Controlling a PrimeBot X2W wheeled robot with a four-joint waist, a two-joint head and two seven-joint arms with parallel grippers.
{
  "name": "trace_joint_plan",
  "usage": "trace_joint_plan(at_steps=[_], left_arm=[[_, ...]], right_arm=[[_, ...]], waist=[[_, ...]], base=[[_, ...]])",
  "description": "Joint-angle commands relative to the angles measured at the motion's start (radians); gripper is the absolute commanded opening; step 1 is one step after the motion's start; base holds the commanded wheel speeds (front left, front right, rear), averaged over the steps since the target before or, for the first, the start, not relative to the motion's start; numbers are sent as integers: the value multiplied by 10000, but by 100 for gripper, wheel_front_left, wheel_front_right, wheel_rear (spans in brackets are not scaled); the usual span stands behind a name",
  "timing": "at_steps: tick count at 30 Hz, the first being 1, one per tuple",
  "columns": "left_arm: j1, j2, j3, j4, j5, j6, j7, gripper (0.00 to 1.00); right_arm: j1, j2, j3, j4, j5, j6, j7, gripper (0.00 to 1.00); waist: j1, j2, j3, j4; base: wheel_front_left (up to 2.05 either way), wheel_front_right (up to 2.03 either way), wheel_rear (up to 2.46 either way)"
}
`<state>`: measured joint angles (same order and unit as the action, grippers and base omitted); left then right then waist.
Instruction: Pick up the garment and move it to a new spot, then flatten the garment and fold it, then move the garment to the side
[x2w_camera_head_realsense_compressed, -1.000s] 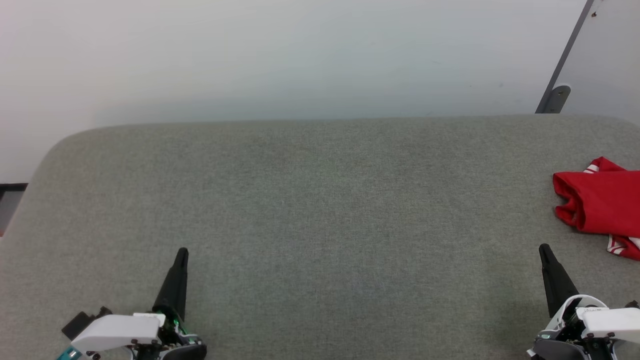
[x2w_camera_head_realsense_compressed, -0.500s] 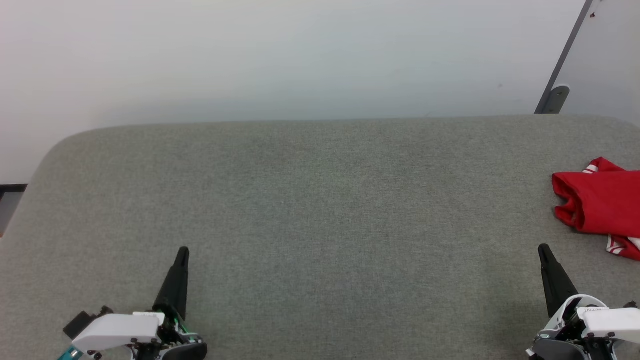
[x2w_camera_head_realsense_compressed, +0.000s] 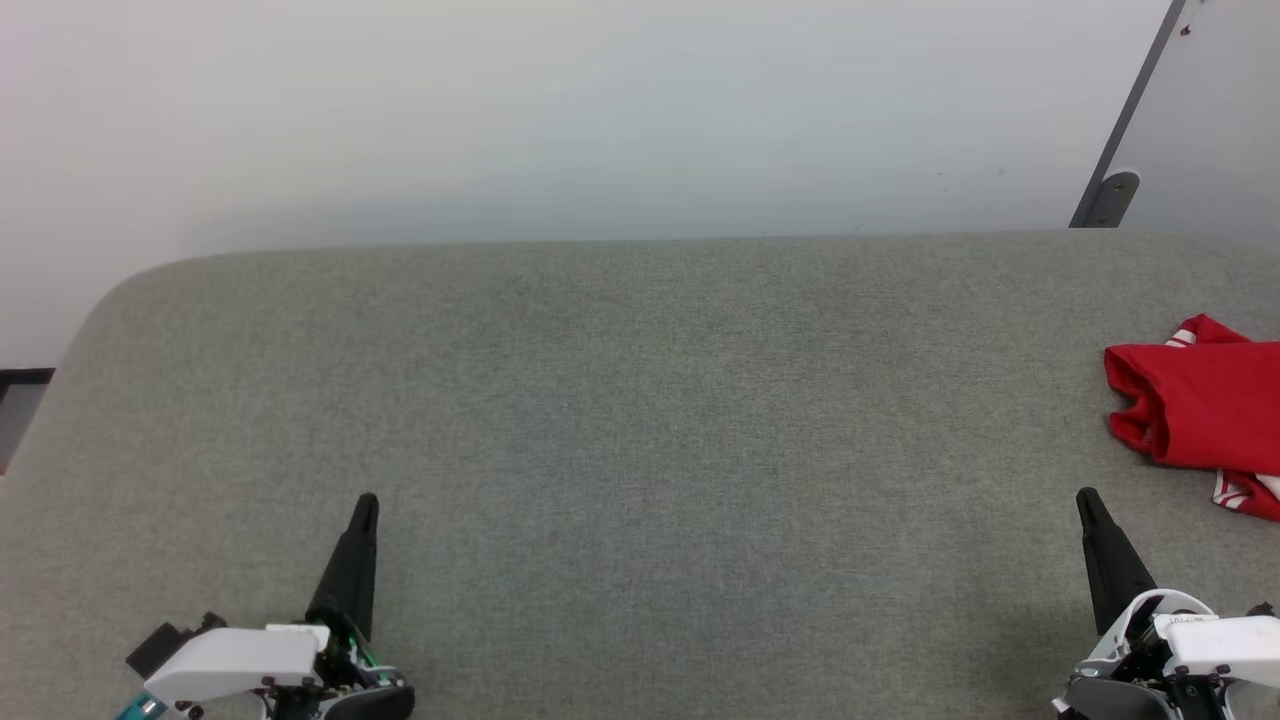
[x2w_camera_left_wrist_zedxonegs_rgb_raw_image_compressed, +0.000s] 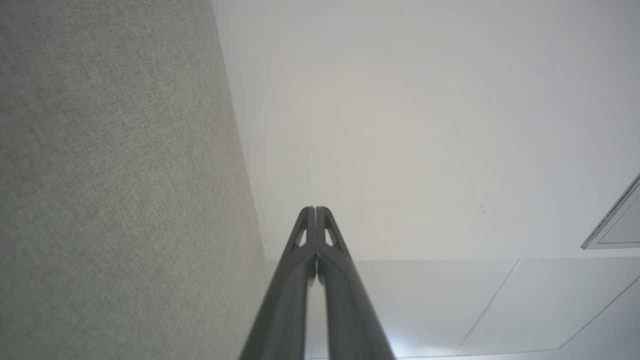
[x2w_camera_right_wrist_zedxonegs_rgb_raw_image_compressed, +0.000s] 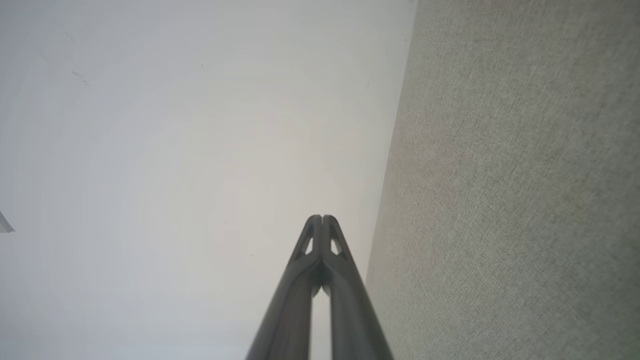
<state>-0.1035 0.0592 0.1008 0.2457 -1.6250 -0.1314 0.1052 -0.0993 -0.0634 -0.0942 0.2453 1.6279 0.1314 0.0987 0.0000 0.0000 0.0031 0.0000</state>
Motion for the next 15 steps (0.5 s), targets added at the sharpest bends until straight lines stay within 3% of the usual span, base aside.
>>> trace_joint_plan(at_steps=[1, 15], left_arm=[[-105, -24, 25, 19, 47, 15, 26, 0], [-108, -40, 50, 20, 49, 15, 55, 0]], right_arm=[[-148, 6, -45, 8, -13, -14, 39, 0], [-107, 26, -78, 10, -51, -14, 59, 0]], waist=[[0, 0, 0, 0], [0, 0, 0, 0]], base=[[0, 0, 0], [0, 0, 0]])
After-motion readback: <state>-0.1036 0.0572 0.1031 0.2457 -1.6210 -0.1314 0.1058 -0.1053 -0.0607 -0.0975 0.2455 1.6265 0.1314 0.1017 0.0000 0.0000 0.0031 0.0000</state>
